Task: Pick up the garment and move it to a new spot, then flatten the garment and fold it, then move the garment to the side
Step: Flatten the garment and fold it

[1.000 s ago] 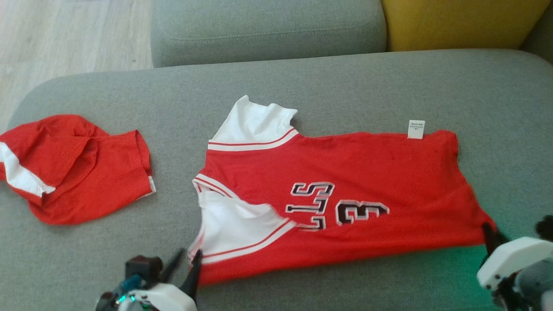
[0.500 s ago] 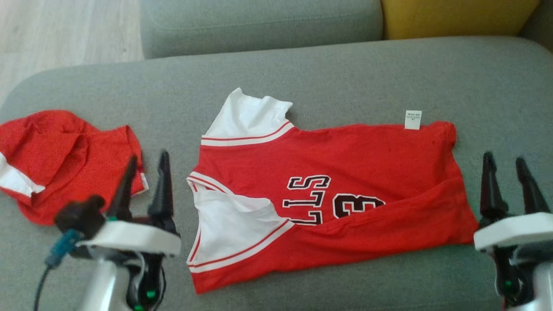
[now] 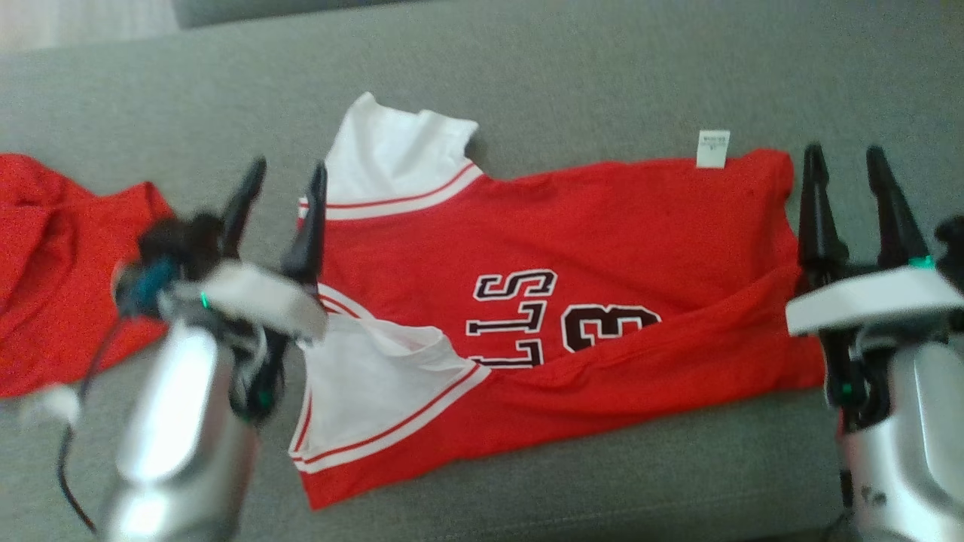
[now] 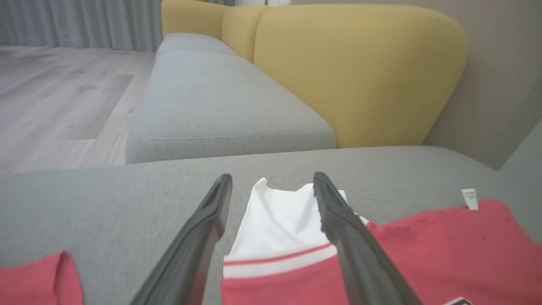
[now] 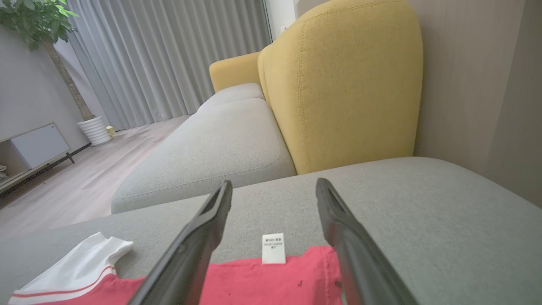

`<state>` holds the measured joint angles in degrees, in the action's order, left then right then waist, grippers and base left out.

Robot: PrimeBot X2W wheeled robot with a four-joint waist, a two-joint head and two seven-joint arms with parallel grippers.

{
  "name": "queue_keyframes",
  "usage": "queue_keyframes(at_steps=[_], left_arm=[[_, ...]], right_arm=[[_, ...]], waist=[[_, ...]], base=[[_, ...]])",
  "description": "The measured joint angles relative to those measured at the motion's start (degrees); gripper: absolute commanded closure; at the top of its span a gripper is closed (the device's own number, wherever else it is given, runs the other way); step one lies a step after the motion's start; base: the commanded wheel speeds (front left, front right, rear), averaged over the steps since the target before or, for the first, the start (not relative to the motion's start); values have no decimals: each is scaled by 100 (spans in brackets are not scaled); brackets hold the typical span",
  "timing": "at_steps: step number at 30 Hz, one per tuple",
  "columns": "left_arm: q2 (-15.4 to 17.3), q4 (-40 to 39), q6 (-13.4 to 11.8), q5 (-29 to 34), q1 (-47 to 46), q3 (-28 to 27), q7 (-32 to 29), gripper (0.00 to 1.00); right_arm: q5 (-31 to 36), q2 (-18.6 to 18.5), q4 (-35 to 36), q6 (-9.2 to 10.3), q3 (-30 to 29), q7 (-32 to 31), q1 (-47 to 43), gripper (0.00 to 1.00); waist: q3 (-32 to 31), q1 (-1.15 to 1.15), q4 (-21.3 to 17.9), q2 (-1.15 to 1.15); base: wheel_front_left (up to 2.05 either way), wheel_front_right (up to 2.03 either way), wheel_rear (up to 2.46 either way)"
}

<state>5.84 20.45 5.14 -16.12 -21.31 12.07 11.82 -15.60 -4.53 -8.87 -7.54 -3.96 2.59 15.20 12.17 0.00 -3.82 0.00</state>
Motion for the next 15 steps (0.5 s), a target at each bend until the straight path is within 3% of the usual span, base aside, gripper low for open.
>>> queue_keyframes(at_steps=[2,8,15], left_arm=[[263,489,80,220,-772,207,-411,0],[561,1287,197,255,-1953,595,-1156,0],[1137,2035,243,-527,-3329,1834,-2346,0]], right_arm=[[33,-10,-100,0,108,-7,374,0],[60,-54,-192,0,356,-26,851,0],[89,-112,-337,0,636,-58,1401,0]], waist=[[250,1,-118,0],[657,1,-347,0],[1148,2,-696,0]], base=[[0,0,0],[0,0,0],[0,0,0]])
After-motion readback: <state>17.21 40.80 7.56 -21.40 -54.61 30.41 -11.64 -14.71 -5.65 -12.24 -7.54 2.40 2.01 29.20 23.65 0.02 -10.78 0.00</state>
